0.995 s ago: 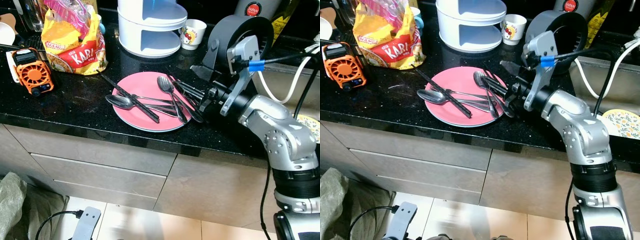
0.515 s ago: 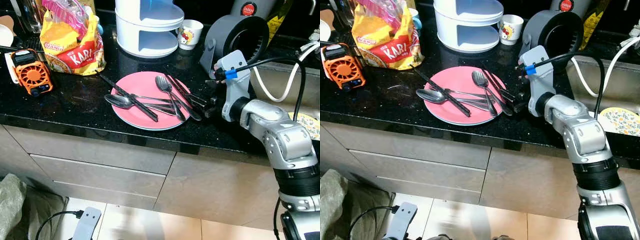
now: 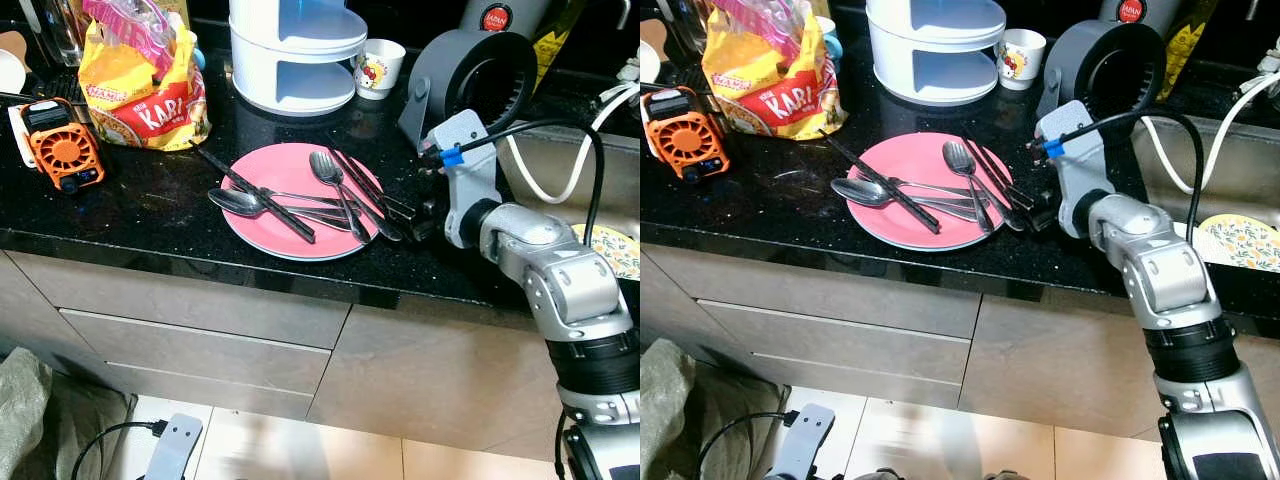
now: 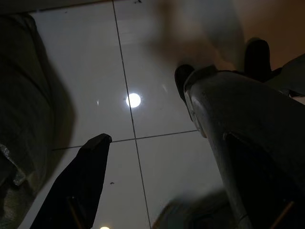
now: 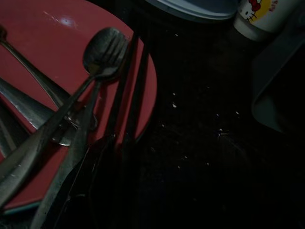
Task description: Kitchen organization
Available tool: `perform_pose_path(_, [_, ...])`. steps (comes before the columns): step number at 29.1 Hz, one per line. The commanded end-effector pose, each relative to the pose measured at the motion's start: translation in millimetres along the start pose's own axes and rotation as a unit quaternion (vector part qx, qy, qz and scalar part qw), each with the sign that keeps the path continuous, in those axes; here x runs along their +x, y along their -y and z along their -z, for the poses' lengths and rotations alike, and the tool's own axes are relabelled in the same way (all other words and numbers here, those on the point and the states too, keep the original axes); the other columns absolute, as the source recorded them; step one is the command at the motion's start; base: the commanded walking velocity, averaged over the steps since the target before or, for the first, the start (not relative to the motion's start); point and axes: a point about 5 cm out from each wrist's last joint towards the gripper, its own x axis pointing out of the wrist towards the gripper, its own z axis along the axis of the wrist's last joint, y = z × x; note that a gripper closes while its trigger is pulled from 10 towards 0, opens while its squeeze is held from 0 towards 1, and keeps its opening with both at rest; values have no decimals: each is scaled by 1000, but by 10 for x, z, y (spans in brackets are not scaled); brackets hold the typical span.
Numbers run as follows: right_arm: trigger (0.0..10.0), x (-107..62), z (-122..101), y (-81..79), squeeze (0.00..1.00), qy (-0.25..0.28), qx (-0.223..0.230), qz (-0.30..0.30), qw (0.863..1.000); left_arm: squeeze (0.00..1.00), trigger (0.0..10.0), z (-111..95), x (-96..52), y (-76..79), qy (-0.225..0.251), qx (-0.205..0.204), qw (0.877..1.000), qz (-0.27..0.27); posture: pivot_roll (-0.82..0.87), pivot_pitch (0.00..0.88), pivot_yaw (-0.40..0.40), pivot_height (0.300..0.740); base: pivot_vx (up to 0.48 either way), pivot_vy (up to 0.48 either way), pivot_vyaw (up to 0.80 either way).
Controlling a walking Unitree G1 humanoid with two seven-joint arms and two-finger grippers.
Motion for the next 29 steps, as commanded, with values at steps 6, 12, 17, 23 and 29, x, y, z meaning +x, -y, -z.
perform_pose_path(6, [10000,-22,32,-12,0,-18,-15,2,1000,0,10000,149,-7,86,-29,3,999,19,21,91,-35,740,0,0,0])
perform_pose_path(12, [10000,-25,72,-9,0,-43,-36,10,998,0,10000,146,-8,76,-29,3,999,17,21,93,-33,740,0,0,0])
perform_pose_path(17, [10000,-31,102,-107,0,-49,-2,-36,998,0,10000,153,-8,80,-30,3,999,17,18,96,-35,740,0,0,0])
perform_pose_path(23, [0,-26,102,-168,0,-42,31,-71,996,0,10000,170,-9,92,-31,1,999,16,24,98,-40,740,0,0,0])
perform_pose_path(29, [0,-24,94,-171,0,-41,34,-78,996,0,10000,182,-11,96,-32,-1,999,16,23,99,-39,740,0,0,0])
